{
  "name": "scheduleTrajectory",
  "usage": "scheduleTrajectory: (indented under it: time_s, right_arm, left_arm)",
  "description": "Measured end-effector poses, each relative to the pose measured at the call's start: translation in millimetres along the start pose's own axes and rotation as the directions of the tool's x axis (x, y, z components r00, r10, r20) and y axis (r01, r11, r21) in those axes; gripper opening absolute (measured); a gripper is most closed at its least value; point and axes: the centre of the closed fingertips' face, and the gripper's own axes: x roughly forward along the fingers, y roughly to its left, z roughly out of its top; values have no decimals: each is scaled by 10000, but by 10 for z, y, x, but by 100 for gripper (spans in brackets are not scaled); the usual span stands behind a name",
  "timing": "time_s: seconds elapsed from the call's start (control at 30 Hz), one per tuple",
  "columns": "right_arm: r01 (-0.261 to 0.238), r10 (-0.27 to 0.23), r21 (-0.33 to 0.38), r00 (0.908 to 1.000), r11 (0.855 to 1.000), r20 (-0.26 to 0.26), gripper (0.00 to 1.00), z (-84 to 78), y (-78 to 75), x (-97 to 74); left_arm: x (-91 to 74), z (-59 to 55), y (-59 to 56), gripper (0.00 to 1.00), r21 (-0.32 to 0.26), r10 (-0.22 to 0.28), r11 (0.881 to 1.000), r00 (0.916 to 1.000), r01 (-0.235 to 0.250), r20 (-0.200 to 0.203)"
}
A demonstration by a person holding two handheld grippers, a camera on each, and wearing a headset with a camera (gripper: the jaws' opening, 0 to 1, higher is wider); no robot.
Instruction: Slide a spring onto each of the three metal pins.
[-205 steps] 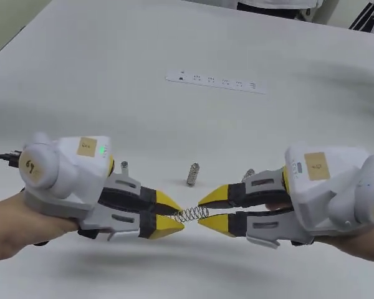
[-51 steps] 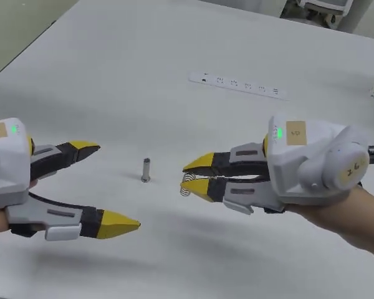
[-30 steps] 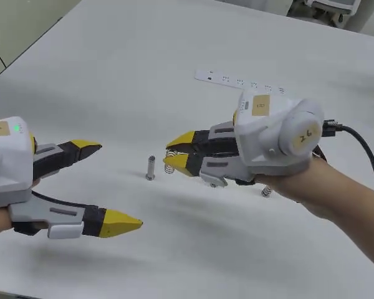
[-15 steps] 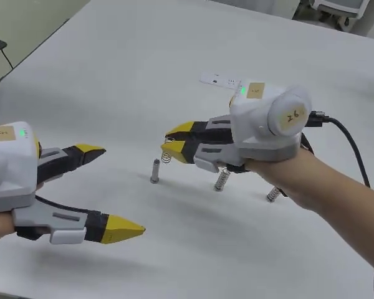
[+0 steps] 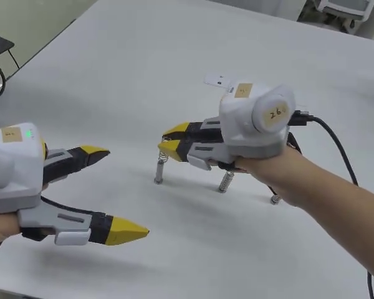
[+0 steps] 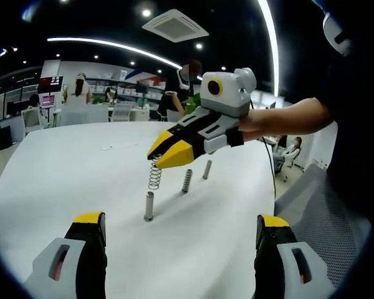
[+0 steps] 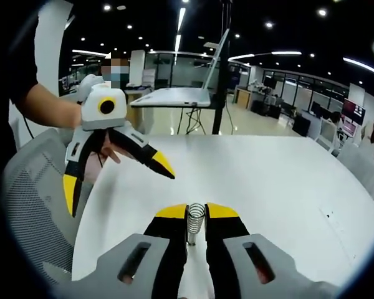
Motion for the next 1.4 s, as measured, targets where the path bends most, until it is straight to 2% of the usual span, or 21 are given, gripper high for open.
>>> scheduleTrajectory:
  time_s: [0.87, 1.07, 1.4]
  right_arm:
    - [64, -49, 553, 9996, 9984, -277, 7, -174, -8, 128]
    - [103, -76, 683, 9992, 9976, -392, 7, -264, -3, 180]
    - [122, -68, 568, 9955, 9983, -948, 8, -507, 40, 307]
  left_arm:
    - [-30, -40, 15, 96, -178, 76, 9998, 10000, -75, 64]
    - [-24, -66, 4, 96, -202, 72, 9998, 10000, -71, 3]
    - [-13, -80, -14, 96, -249, 47, 9997, 10000, -47, -19]
